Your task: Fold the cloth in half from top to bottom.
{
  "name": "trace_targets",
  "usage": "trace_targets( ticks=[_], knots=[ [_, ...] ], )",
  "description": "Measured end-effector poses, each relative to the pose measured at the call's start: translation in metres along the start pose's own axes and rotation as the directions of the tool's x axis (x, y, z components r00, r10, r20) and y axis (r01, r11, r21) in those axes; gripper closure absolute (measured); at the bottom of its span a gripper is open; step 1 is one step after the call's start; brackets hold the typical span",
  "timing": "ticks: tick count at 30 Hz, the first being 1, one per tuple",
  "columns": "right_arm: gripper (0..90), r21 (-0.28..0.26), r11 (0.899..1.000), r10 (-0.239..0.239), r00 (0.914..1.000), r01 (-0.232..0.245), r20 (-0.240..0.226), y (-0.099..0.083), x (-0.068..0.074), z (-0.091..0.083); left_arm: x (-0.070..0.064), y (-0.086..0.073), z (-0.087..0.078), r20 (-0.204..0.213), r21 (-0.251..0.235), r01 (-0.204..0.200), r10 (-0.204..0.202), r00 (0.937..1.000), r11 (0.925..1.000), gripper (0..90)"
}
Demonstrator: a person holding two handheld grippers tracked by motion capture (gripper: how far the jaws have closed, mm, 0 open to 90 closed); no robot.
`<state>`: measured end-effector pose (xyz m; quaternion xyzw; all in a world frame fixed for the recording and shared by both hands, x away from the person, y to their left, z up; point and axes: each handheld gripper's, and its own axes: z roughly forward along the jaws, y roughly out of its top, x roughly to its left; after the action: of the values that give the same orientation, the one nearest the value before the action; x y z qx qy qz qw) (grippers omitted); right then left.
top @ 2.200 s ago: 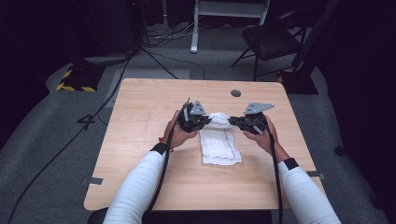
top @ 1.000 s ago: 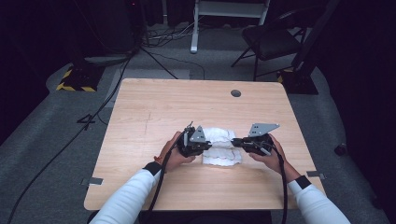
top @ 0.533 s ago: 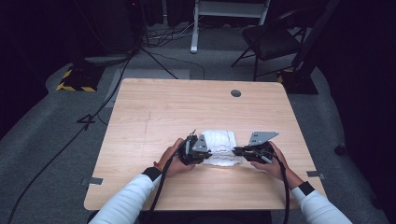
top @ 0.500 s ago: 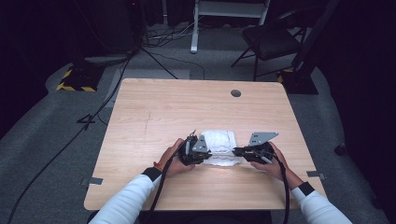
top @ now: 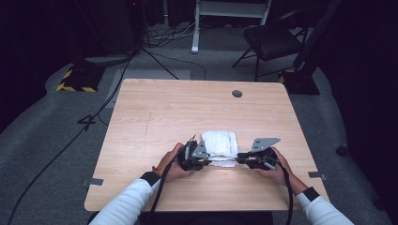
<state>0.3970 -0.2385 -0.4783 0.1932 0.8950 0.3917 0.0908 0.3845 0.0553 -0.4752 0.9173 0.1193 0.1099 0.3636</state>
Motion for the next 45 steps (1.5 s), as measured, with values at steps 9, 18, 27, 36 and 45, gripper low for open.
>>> trace_targets(
  ticks=[9,18,27,36,45],
  knots=[
    [71.0,-0.009,1.000,0.027,0.9995,-0.027,0.016,-0.011,0.004,-0.013,-0.008,-0.009,-0.007,0.019,0.009,0.000,-0.001,0.9998,1.0000,71.6],
    [60.5,-0.018,0.998,0.061,0.9958,-0.060,0.067,-0.021,0.003,-0.023,-0.015,-0.021,-0.024,0.010,0.008,0.033,-0.033,0.9994,0.9994,65.7],
    [43.9,-0.013,0.998,0.070,0.9878,-0.069,0.139,-0.022,-0.001,-0.023,-0.016,-0.043,-0.038,-0.080,0.053,0.142,-0.138,0.9872,0.9884,29.7],
    [34.5,0.033,0.999,0.019,0.9825,-0.026,0.185,-0.028,-0.002,-0.027,-0.015,-0.063,-0.058,-0.156,0.080,0.160,-0.146,0.9769,0.9838,22.9],
    [30.1,0.047,0.998,0.028,0.9751,-0.040,0.220,-0.039,-0.008,-0.042,-0.010,-0.081,-0.076,-0.212,0.086,0.188,-0.167,0.9630,0.9783,20.6]
  ],
)
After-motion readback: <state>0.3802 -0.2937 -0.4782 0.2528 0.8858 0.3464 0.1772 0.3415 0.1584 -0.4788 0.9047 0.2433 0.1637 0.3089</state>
